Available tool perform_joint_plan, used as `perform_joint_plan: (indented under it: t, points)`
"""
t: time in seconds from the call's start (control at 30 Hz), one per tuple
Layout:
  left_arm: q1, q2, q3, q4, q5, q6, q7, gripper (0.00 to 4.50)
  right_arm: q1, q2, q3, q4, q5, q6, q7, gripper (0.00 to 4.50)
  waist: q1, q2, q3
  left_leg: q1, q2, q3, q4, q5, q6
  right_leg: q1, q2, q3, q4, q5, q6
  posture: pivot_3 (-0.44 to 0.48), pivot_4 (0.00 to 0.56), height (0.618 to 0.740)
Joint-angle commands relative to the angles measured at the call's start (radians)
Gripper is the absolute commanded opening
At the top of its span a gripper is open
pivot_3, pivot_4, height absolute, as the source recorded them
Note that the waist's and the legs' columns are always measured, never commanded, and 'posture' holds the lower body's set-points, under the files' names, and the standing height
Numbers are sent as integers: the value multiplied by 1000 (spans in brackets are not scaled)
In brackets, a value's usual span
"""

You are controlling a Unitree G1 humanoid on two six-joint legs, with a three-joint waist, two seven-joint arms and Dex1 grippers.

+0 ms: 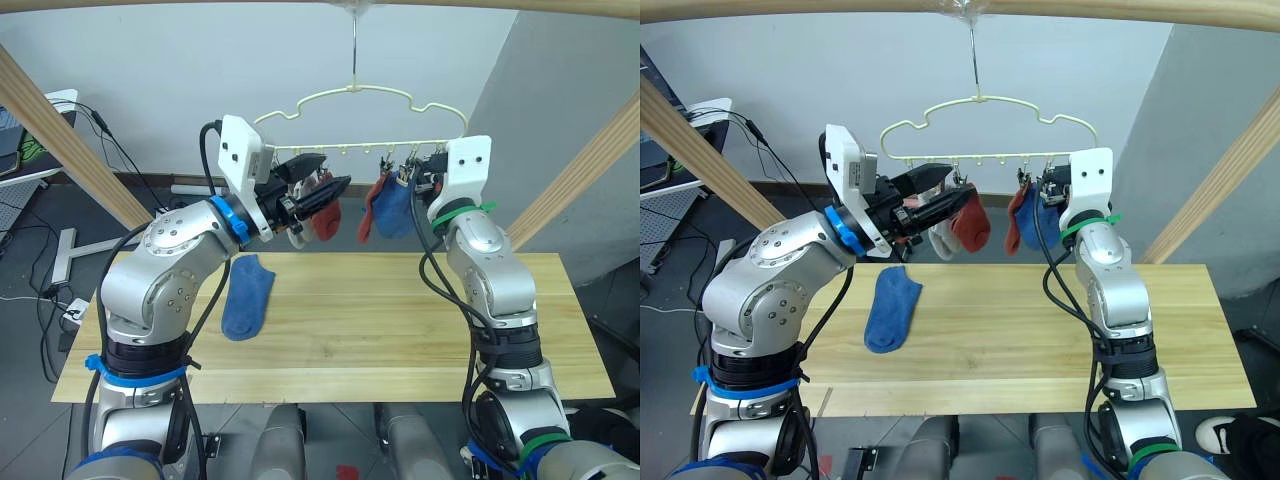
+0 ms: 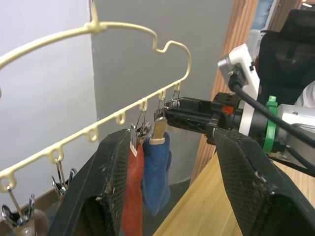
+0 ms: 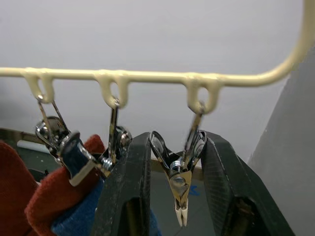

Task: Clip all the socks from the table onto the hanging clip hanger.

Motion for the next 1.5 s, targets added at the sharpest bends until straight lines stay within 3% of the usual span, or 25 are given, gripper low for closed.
perform_joint_plan:
  t: [0.03,0.8,1.5]
  points:
    - [-20,-1,13,-20,-22,-2,2,2769,-21,10,-3,-26,-6,-23,2,1478,0,0,0,0,0,0,0,0,0,0,0,0,0,0,0,103,311,740]
    - [-30,-3,15,-29,-52,7,12,2769,-11,33,-34,-29,-34,27,-53,1478,0,0,0,0,0,0,0,0,0,0,0,0,0,0,-1,110,302,740]
    - [-44,-9,10,-20,-45,-2,21,2769,-26,69,12,-80,-66,68,-53,1478,0,0,0,0,0,0,0,0,0,0,0,0,0,0,0,101,304,740]
